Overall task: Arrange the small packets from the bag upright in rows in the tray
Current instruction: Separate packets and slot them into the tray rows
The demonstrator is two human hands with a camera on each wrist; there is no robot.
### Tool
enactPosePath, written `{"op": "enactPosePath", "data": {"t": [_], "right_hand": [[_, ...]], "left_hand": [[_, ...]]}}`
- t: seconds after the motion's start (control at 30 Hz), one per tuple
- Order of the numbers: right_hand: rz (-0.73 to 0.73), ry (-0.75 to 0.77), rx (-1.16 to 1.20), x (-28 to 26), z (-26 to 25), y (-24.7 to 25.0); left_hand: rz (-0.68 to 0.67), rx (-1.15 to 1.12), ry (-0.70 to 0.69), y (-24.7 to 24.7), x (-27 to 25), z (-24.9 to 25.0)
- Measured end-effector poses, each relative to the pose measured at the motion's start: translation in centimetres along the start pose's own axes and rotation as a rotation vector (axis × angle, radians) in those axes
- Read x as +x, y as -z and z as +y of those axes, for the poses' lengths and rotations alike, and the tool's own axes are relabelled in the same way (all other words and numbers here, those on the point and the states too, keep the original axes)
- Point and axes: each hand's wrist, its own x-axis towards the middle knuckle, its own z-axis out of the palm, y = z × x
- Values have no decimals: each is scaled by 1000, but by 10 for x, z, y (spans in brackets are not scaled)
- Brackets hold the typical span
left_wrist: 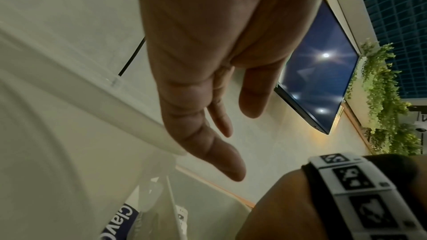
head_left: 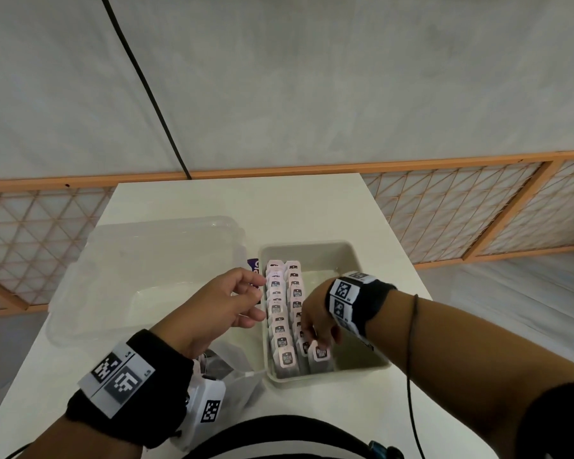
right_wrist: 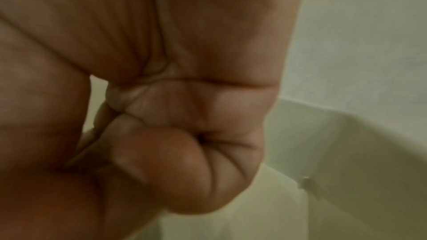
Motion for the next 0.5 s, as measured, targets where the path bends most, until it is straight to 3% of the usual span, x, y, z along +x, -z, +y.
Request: {"op": "enactPosePath", "data": {"t": [0.13,0.5], "right_hand": [[-53,14,-83,10,-7,-1],[85,66,-292,6,-17,-4]], "left_hand": [[-3,12,-3,2,0,-2],[-10,9,3,3,0,-2]]}}
